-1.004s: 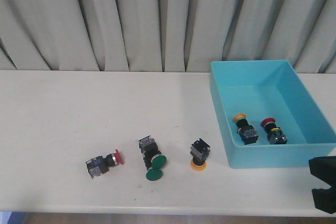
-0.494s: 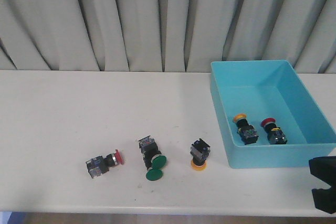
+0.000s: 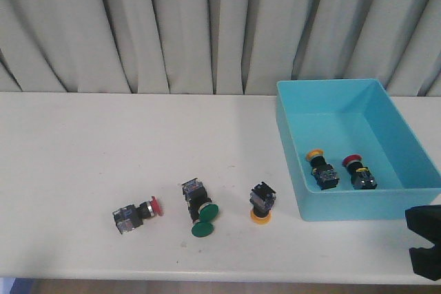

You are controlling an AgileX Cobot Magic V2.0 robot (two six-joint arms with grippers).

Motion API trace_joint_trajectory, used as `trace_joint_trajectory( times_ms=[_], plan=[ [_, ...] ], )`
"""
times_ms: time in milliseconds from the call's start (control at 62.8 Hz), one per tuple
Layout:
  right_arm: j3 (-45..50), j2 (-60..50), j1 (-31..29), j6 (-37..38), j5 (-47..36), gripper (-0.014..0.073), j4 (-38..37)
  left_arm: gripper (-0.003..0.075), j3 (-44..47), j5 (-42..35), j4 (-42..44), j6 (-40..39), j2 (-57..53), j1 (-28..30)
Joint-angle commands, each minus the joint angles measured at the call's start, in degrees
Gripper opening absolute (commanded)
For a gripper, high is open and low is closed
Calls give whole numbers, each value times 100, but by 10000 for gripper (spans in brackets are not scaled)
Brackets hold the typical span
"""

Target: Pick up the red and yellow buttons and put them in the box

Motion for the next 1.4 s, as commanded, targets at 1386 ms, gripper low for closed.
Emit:
trace_joint_trajectory(
  times_ms=[1386],
  plan=[
    [4190,-4149,-316,1743,-5583,-3,-1677,-7,277,-468,-30,-56,-80,16]
  ],
)
